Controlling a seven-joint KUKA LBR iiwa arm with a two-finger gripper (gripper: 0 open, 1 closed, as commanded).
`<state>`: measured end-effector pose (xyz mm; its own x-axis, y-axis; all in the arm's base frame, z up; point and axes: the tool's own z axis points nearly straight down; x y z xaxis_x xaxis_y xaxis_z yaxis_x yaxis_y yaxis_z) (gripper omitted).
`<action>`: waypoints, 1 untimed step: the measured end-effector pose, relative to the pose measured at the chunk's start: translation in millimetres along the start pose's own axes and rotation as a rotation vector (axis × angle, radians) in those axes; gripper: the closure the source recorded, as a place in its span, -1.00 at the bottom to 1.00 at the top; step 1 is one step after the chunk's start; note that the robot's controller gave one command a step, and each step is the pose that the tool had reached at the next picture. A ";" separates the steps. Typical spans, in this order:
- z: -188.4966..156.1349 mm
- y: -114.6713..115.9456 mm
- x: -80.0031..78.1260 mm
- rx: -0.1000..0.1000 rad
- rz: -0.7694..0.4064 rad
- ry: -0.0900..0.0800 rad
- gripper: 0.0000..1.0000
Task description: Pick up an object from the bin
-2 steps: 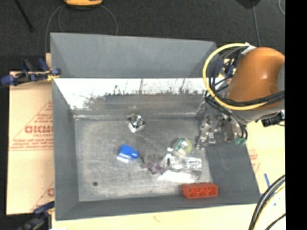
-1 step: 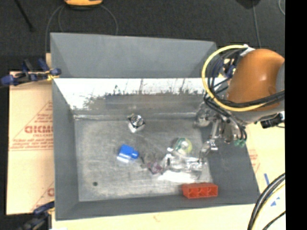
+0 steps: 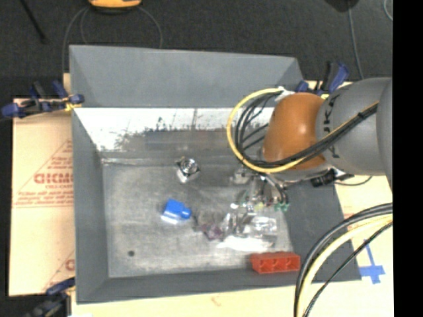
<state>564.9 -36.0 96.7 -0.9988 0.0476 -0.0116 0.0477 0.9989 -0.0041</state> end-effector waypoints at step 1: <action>2.7 0.6 2.9 0.000 -0.002 0.015 1.00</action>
Offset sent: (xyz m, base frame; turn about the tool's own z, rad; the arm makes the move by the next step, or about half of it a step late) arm 0.0000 0.0000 0.0000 0.0000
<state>562.1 -35.2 94.0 -0.9990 0.0453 0.0033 0.0453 0.9990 -0.0036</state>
